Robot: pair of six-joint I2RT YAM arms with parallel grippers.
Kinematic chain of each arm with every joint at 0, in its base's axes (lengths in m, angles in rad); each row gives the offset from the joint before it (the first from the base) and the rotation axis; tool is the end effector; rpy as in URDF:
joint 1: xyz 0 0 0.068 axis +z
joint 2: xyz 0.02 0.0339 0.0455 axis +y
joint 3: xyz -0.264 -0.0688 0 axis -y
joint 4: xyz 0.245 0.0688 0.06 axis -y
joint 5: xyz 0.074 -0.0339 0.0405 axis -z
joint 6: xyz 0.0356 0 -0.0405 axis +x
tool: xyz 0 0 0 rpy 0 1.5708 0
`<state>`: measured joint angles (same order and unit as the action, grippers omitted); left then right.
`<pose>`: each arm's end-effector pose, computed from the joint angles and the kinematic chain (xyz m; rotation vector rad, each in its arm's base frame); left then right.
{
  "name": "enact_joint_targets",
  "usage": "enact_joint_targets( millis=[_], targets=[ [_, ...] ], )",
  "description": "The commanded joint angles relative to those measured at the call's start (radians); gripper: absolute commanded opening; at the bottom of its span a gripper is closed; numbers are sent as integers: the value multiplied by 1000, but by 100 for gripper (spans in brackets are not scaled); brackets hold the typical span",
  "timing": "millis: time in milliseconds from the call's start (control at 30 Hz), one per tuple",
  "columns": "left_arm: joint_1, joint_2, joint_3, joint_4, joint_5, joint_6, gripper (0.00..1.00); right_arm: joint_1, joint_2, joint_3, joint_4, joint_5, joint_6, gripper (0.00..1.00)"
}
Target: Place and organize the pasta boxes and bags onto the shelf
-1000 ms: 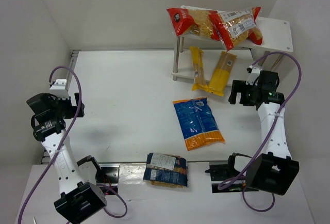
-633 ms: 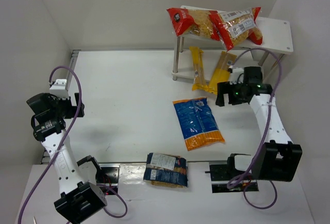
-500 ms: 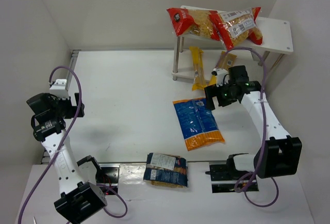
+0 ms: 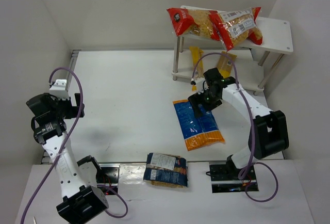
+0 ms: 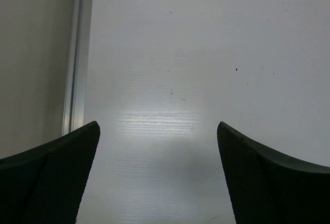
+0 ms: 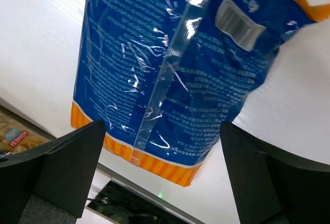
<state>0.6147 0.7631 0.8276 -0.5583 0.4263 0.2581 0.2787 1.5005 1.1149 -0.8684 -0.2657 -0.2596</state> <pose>0.1421 0.0823 0.3212 -0.1003 2.0163 0.1128 0.2712 0.0873 0.2373 -0.8033 2.6872 0.3790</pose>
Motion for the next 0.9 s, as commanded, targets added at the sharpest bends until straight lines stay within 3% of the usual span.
enact_joint_targets(
  millis=[0, 200, 467, 833, 867],
  targets=[
    [7, -19, 21, 14, 26, 7, 100, 85, 36, 26, -5, 109, 8, 100],
    [7, -37, 12, 14, 26, 7, 100, 200, 101, 14, 48, 353, 26, 100],
    [7, -47, 11, 14, 26, 7, 100, 200, 176, -17, 80, 342, 0, 100],
    [7, -47, 11, 14, 35, 17, 100, 200, 296, -26, 69, 178, -130, 100],
    [7, -47, 11, 14, 35, 17, 100, 200, 314, -26, 69, 166, -139, 96]
  ],
)
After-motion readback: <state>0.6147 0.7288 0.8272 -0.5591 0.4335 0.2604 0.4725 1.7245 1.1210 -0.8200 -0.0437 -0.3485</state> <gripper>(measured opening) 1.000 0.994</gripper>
